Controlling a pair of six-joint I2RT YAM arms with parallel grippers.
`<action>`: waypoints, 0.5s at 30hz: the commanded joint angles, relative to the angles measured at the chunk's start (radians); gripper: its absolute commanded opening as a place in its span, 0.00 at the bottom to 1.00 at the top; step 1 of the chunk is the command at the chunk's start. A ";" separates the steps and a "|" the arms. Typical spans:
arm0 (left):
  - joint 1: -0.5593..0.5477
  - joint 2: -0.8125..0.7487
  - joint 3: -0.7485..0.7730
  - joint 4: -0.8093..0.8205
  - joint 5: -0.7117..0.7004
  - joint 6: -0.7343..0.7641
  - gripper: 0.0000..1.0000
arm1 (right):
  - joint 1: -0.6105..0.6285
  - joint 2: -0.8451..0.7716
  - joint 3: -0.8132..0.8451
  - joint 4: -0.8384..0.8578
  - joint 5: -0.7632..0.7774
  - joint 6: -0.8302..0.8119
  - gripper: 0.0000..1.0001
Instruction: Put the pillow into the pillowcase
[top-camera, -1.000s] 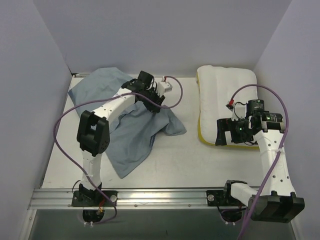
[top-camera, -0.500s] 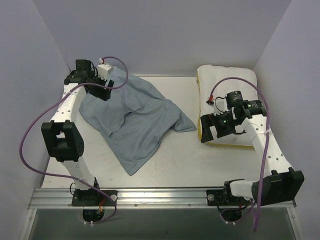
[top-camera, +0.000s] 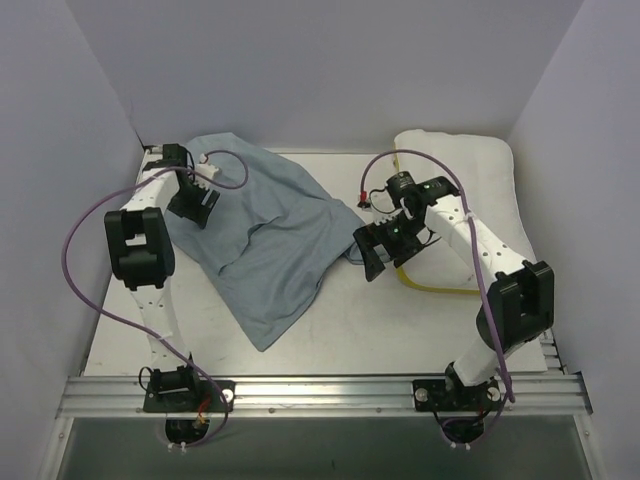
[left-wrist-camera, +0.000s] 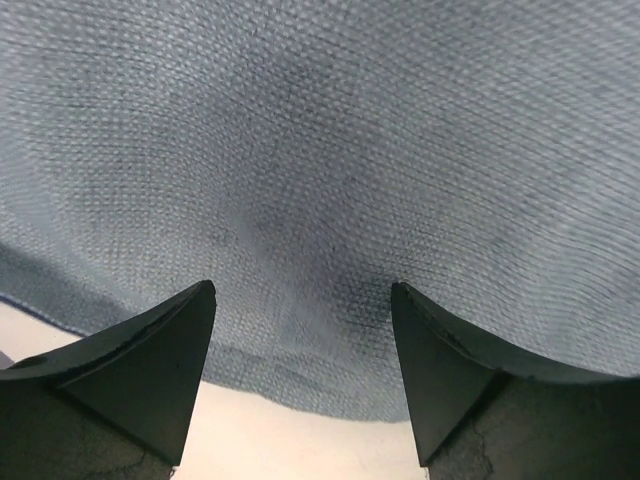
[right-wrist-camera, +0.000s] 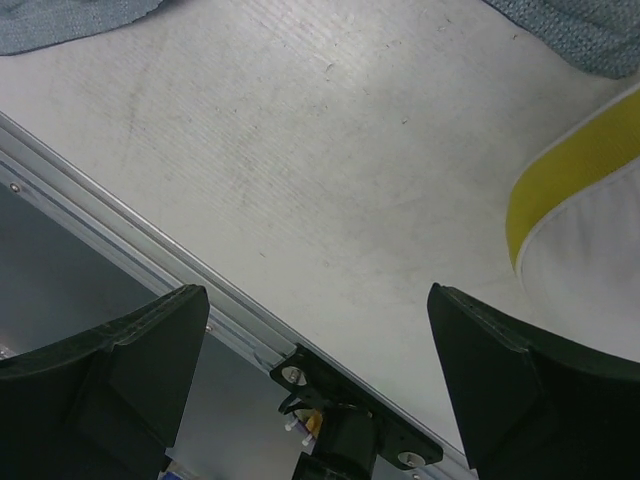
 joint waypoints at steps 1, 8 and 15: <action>0.020 0.047 0.027 -0.011 -0.049 0.030 0.78 | 0.001 0.051 0.043 -0.031 0.019 0.016 0.97; 0.055 -0.001 -0.201 -0.011 -0.081 0.141 0.37 | 0.015 0.183 0.130 -0.029 0.007 0.025 0.95; 0.115 -0.246 -0.577 -0.097 -0.090 0.187 0.00 | 0.018 0.318 0.267 -0.026 -0.006 0.056 0.91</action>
